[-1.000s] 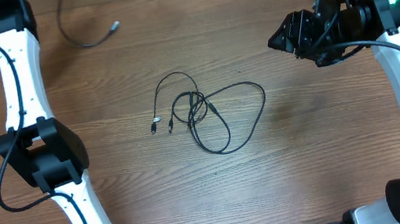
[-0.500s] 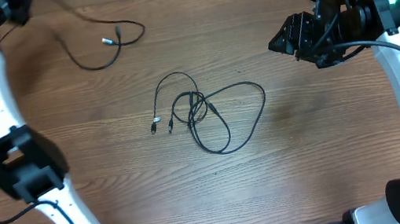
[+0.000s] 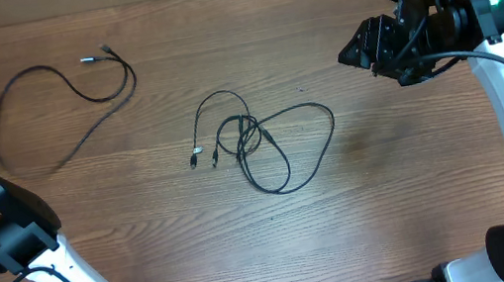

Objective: Untangle cables

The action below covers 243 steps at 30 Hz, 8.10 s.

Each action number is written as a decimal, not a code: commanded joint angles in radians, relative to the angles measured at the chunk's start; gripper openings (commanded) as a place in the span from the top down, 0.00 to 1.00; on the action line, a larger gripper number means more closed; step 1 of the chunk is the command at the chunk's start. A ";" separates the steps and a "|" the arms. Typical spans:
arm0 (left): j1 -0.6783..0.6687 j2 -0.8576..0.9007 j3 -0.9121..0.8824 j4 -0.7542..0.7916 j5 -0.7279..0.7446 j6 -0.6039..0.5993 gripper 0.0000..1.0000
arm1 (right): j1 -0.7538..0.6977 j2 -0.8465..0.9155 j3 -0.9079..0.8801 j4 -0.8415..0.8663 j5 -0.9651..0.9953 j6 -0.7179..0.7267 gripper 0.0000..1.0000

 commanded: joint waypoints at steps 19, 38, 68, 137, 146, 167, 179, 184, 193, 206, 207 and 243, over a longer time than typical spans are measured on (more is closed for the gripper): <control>-0.017 -0.022 -0.261 -0.211 -0.228 0.100 0.18 | 0.000 0.001 -0.002 -0.021 0.000 -0.008 0.36; 0.000 -0.023 -0.440 -0.045 -0.182 0.154 0.96 | 0.000 0.001 -0.002 -0.015 0.000 -0.008 0.36; 0.001 -0.075 -0.250 0.195 0.459 0.141 0.00 | 0.000 0.001 -0.002 -0.047 0.002 -0.005 0.32; -0.977 -0.314 -0.094 -0.357 0.264 -0.262 0.96 | 0.000 0.001 -0.018 -0.058 0.121 -0.012 0.00; -0.977 -0.517 -0.060 -0.233 0.463 -0.262 0.96 | 0.000 0.001 -0.018 -0.035 -0.291 -0.289 0.00; -1.007 -0.540 -0.064 -0.325 0.353 -0.576 0.96 | 0.054 0.001 -0.018 0.218 -0.628 -0.075 0.11; -1.035 -0.537 -0.064 -0.438 0.064 -0.787 0.96 | 0.258 0.001 -0.018 0.281 -0.277 0.223 0.18; -1.034 -0.537 -0.064 -0.478 0.058 -0.947 0.96 | 0.336 0.001 -0.018 0.304 -0.065 0.440 0.22; -1.023 -0.538 -0.064 -0.477 0.128 -1.094 0.96 | 0.402 0.002 -0.018 0.329 0.236 0.582 0.32; -0.938 -0.538 -0.064 -0.478 0.298 -1.101 0.96 | 0.406 0.021 -0.018 0.323 0.230 0.581 0.64; -0.935 -0.538 -0.064 -0.478 0.300 -1.100 0.96 | 0.406 0.023 -0.018 0.324 0.220 0.581 0.65; -0.560 -0.539 -0.063 -0.513 0.947 -0.619 0.96 | 0.091 0.054 -0.017 0.021 0.474 0.436 0.96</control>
